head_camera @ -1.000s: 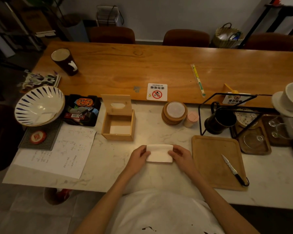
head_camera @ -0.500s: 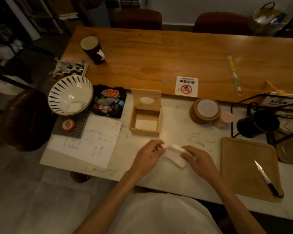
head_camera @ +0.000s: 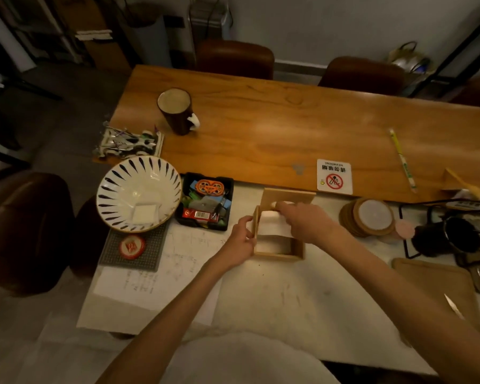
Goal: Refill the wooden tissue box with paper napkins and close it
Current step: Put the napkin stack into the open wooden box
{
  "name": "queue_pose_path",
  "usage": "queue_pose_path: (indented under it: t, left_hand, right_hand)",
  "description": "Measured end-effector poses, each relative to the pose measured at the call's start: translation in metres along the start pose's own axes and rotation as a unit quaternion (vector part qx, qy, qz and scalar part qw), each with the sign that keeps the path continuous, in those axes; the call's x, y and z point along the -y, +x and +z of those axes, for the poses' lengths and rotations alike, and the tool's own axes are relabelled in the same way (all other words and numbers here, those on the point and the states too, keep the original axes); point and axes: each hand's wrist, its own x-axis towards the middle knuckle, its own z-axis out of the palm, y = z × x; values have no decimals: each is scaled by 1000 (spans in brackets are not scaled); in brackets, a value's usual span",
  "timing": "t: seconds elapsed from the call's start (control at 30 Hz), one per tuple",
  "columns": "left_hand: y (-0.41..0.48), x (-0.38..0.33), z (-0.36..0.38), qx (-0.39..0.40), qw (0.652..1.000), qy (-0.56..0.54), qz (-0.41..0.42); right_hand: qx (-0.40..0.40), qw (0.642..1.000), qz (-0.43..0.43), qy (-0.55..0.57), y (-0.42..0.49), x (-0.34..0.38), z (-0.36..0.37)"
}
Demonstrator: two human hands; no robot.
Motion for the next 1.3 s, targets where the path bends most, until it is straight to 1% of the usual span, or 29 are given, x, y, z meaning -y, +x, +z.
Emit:
queue_pose_path:
  t: [0.1,0.2,0.27,0.37,0.47,0.57,0.7,0.8,1.0,1.3]
  left_hand:
    - [6,5,-4,32,999,-14,-2]
    - [6,14,-2,31,999,-18,7]
    - [6,19,1,27,999,-18,21]
    - [7,21,3,26,999,-14,32]
    - [7,19,5,25,999,-5,35]
    - [6,19,7,21,999,7,33]
    - [6,17,6,23,999,18,25]
    - [4,13,6,25,999,21,4]
    - [2,6,9,12,999,21,-30]
    - [-2,3,10,9,999,34,-37]
  right_hand:
    - [36,999,-3,-33,13,10,7]
    - [61,998,0,-15,20,7,23]
    - [100,995,1,1,24,4,35]
    - [134,991,-18,26,30,1,55]
    - [121,992,-27,22,35,2,70]
    - [99,995,-15,-5,43,5,78]
    - [129,991,10,-18,50,7,83]
    - [135,990,31,-24,51,12,84]
    - [102,994,18,20,46,13,83]
    - [104,992,36,56,44,16,79]
